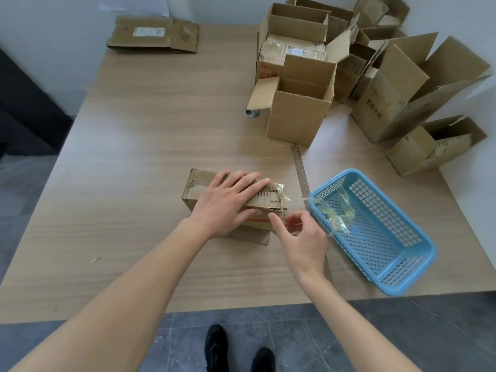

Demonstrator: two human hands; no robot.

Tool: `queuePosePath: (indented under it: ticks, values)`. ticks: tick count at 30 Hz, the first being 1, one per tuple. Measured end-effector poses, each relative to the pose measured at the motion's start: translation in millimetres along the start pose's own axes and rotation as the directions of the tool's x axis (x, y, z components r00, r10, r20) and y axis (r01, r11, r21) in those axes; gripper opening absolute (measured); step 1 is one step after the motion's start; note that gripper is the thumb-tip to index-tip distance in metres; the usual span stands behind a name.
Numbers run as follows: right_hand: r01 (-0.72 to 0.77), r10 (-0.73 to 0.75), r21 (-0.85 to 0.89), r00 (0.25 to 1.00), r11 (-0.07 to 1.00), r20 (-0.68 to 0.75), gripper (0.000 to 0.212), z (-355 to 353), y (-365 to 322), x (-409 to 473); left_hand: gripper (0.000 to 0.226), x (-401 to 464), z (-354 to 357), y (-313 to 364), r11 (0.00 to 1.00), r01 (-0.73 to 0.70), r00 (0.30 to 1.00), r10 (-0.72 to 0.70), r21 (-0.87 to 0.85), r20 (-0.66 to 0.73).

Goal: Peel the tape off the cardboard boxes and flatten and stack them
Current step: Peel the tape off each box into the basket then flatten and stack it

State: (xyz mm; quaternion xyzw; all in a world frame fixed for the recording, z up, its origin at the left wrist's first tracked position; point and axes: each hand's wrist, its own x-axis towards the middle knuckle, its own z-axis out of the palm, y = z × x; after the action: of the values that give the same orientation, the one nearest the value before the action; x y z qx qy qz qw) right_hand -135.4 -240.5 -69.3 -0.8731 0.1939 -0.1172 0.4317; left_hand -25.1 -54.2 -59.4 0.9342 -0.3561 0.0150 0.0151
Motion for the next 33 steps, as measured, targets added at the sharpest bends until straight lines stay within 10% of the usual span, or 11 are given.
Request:
queuePosePath:
  ticks: [21, 33]
  values:
    - [0.044, -0.044, -0.002, 0.987, 0.999, -0.156, 0.006, 14, -9, -1, 0.07, -2, 4, 16, 0.997, 0.08, 0.996, -0.081, -0.022, -0.047]
    - [-0.282, 0.33, 0.221, 0.917, 0.934, -0.224, 0.005, 19, -26, -5, 0.069, -3, 3, 21, 0.994, 0.105, 0.992, -0.107, -0.032, -0.07]
